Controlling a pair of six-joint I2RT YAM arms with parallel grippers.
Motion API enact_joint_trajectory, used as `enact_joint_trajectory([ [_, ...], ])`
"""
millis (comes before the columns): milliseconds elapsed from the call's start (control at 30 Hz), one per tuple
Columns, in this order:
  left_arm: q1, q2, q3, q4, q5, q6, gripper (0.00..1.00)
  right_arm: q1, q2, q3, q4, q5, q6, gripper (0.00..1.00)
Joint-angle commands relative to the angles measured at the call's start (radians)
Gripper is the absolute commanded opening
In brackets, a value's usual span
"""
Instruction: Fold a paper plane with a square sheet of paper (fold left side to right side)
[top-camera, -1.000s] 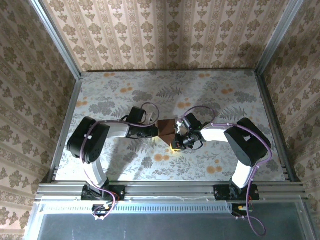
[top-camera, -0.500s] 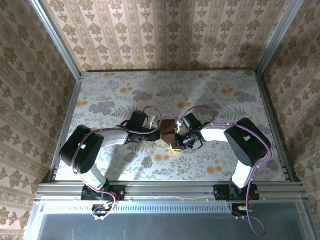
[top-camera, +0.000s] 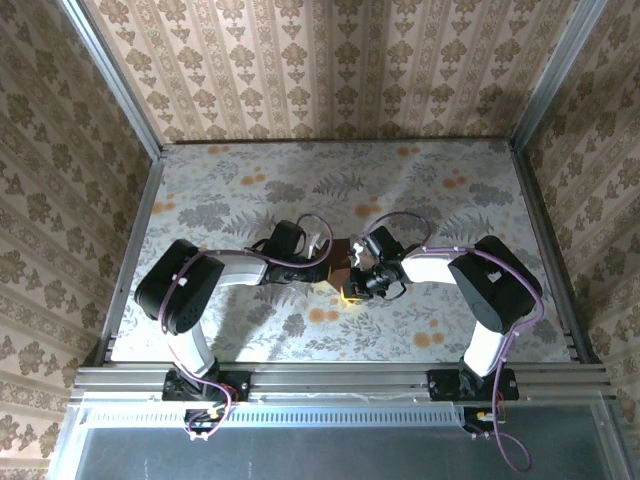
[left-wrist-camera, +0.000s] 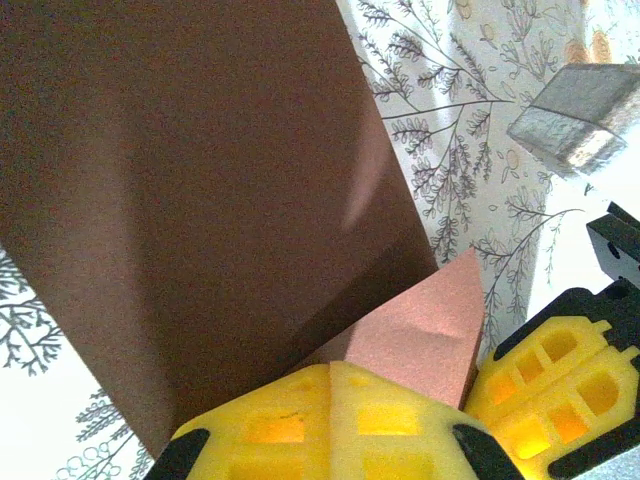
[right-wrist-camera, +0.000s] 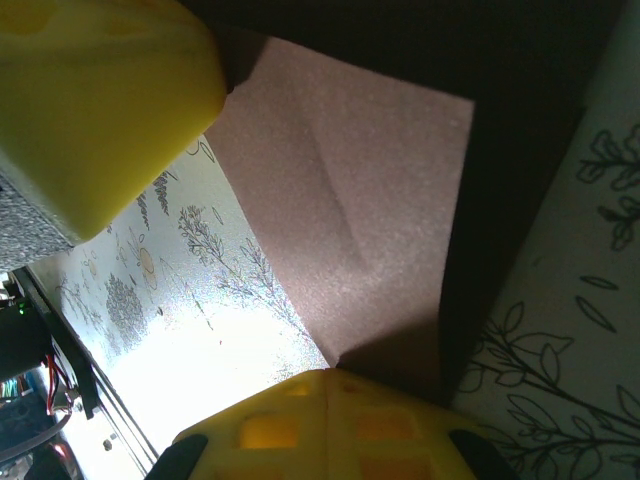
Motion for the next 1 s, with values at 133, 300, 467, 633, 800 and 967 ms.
enact_joint_trajectory([
  [133,-0.013,0.05,0.043,-0.039,-0.007,0.014,0.0,0.007,0.04,-0.013,-0.084,0.097,0.011,0.0],
  [300,-0.02,0.078,0.057,-0.126,-0.061,0.029,0.0,0.007,-0.007,0.032,-0.082,0.048,0.027,0.0],
  [467,-0.02,0.09,0.047,-0.165,-0.097,0.02,0.0,0.004,-0.067,0.045,-0.049,-0.008,0.046,0.01],
  [633,-0.021,0.091,0.036,-0.171,-0.105,0.009,0.0,-0.007,-0.065,0.026,0.011,-0.049,0.082,0.0],
  [800,-0.021,0.097,0.041,-0.177,-0.106,0.007,0.0,-0.008,-0.001,0.057,0.057,-0.051,0.101,0.0],
  [967,-0.02,0.1,0.045,-0.183,-0.109,-0.003,0.0,-0.007,0.058,0.116,0.042,-0.033,0.088,0.0],
])
